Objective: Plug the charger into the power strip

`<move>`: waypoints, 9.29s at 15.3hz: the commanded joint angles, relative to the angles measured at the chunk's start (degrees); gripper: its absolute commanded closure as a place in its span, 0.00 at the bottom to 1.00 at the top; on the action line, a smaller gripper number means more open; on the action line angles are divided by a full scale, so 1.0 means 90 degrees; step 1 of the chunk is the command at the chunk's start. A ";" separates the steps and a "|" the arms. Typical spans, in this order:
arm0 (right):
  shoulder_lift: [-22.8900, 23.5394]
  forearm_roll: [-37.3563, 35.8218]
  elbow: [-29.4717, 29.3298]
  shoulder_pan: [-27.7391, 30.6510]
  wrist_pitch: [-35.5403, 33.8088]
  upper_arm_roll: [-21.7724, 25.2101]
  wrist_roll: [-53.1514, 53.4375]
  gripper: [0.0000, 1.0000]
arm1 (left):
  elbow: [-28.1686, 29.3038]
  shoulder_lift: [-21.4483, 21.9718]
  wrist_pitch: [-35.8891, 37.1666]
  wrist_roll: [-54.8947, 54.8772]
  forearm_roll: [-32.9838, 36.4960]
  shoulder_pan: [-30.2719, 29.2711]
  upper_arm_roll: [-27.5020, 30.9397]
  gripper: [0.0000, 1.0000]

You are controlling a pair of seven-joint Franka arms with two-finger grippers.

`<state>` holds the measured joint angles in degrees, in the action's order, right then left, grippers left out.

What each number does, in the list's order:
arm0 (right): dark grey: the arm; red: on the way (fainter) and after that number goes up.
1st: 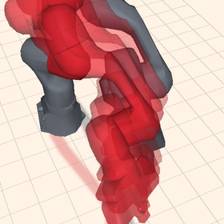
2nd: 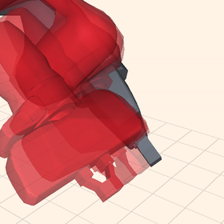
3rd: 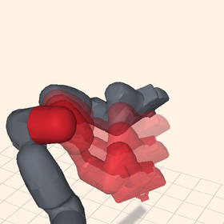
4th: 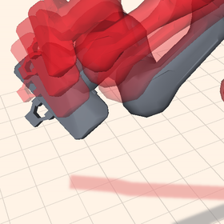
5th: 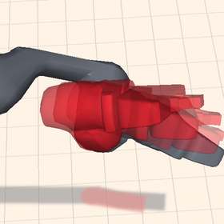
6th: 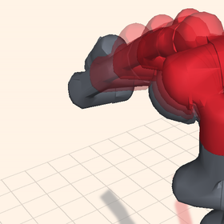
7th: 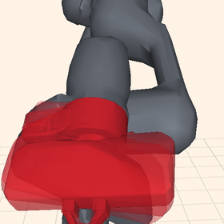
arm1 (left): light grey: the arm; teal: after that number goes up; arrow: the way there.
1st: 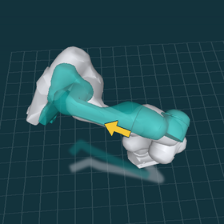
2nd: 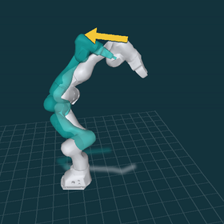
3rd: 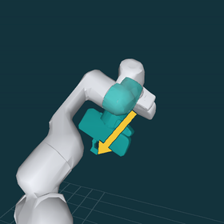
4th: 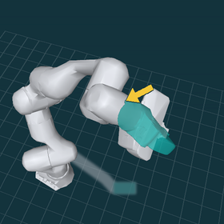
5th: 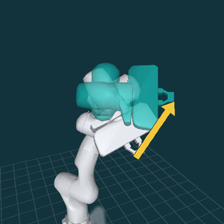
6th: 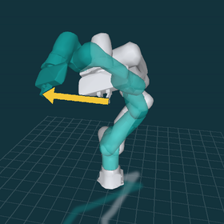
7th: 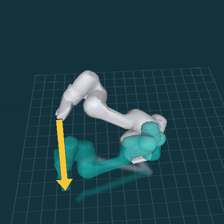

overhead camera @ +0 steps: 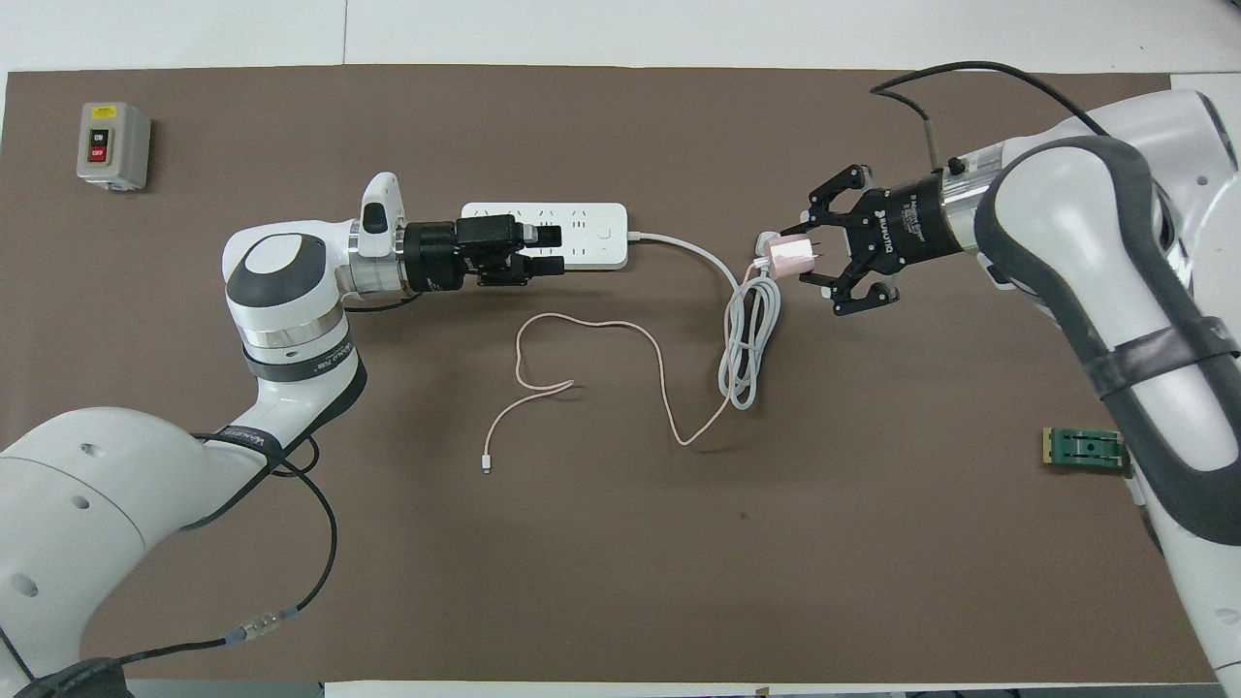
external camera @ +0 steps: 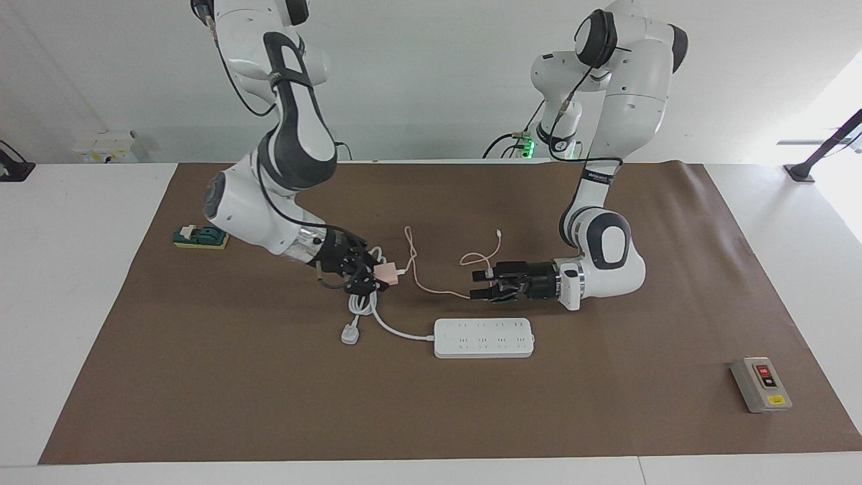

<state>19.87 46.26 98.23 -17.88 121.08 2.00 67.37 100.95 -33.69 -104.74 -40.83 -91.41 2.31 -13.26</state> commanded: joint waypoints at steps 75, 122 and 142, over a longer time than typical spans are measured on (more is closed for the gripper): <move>0.1034 0.0466 -0.1119 -0.0991 0.1118 0.0022 0.1450 1.00 | -0.0192 0.0140 -0.0090 -0.0082 0.0020 -0.0228 -0.0284 1.00; -0.1309 -0.4425 -0.0807 0.1968 -0.3482 0.0325 -0.7093 0.00 | -0.2545 0.1420 0.0516 1.2099 1.0186 -0.0493 -0.0226 1.00; -0.2804 -0.5218 -0.0064 0.2514 -0.3384 -0.0261 -0.7927 0.00 | -0.2829 0.0033 -0.0138 1.6930 1.1114 0.1247 -0.0187 1.00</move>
<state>-4.10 0.16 95.50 2.79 89.48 1.27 -5.19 74.06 -32.95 -104.96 111.89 7.79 12.72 -15.70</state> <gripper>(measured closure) 0.000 0.683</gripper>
